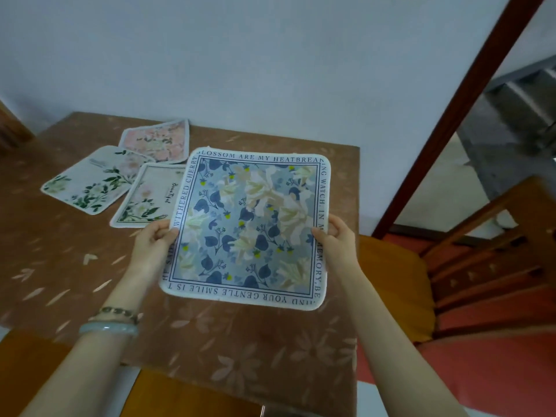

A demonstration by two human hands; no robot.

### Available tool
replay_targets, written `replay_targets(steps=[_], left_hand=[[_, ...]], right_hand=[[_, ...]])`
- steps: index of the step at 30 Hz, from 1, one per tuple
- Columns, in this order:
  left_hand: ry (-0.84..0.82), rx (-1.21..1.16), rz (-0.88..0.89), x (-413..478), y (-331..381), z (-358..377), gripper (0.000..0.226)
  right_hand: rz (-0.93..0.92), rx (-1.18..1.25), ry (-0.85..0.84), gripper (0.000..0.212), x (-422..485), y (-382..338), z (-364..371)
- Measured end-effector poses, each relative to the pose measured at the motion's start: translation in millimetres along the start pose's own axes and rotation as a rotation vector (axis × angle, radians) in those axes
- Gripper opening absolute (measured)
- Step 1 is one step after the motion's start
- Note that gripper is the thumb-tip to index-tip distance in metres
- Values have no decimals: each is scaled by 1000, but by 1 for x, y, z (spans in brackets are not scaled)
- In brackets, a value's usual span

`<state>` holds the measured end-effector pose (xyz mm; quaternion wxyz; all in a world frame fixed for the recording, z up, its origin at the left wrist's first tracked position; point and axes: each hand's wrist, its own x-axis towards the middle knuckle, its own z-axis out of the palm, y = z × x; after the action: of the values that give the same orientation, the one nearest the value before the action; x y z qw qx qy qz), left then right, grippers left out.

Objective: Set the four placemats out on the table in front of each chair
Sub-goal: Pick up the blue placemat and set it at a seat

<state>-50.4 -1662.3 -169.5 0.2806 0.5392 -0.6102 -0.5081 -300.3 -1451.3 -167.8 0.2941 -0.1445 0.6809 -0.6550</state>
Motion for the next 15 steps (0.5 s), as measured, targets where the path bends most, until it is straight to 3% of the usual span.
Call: replay_targets(steps=[7, 15], left_hand=[[-24, 23, -32, 21, 6, 103, 7], [-13, 83, -116, 47, -11, 176, 9]], right_hand=[[78, 18, 140, 16, 48, 16, -68], [185, -41, 223, 16, 103, 56, -93]])
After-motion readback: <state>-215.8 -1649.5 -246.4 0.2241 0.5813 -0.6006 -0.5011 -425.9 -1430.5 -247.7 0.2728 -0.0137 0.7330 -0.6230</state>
